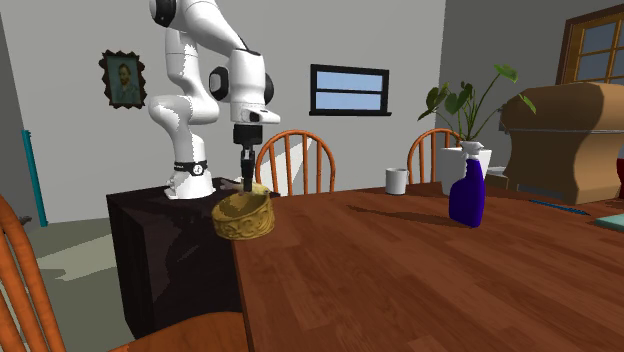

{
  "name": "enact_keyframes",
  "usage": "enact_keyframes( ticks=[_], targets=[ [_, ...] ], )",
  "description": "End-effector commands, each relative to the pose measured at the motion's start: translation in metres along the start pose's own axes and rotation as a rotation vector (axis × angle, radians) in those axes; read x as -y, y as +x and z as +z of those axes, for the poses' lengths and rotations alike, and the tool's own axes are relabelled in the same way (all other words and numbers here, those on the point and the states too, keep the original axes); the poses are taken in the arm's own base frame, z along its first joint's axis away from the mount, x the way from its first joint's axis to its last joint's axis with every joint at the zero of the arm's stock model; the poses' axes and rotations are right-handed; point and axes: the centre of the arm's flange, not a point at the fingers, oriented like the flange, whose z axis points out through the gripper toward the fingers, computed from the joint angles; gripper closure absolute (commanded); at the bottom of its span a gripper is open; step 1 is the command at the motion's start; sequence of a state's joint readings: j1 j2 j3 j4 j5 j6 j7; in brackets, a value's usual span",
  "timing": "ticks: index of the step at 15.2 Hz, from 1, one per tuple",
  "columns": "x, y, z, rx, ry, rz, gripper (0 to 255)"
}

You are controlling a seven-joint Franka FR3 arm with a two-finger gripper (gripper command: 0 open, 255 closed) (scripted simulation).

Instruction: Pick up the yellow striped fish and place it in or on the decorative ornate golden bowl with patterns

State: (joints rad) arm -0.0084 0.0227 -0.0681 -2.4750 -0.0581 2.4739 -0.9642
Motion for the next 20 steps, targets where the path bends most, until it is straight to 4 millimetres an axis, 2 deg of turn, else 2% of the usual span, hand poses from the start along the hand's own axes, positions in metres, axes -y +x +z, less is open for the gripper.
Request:
enact_keyframes(
  ticks=[1, 5, 6, 11, 15, 20],
  targets=[
    [0.000, 0.000, 0.001, 0.000, 0.000, 0.000, 255],
    [0.000, 0.000, 0.001, 0.000, 0.000, 0.000, 255],
    [0.000, 0.000, 0.001, 0.000, 0.000, 0.000, 0],
    [0.000, 0.000, 0.001, 0.000, 0.000, 0.000, 0],
    [0.000, 0.000, -0.049, 0.000, 0.000, 0.000, 0],
    [0.000, 0.000, -0.049, 0.000, 0.000, 0.000, 0]
  ],
)
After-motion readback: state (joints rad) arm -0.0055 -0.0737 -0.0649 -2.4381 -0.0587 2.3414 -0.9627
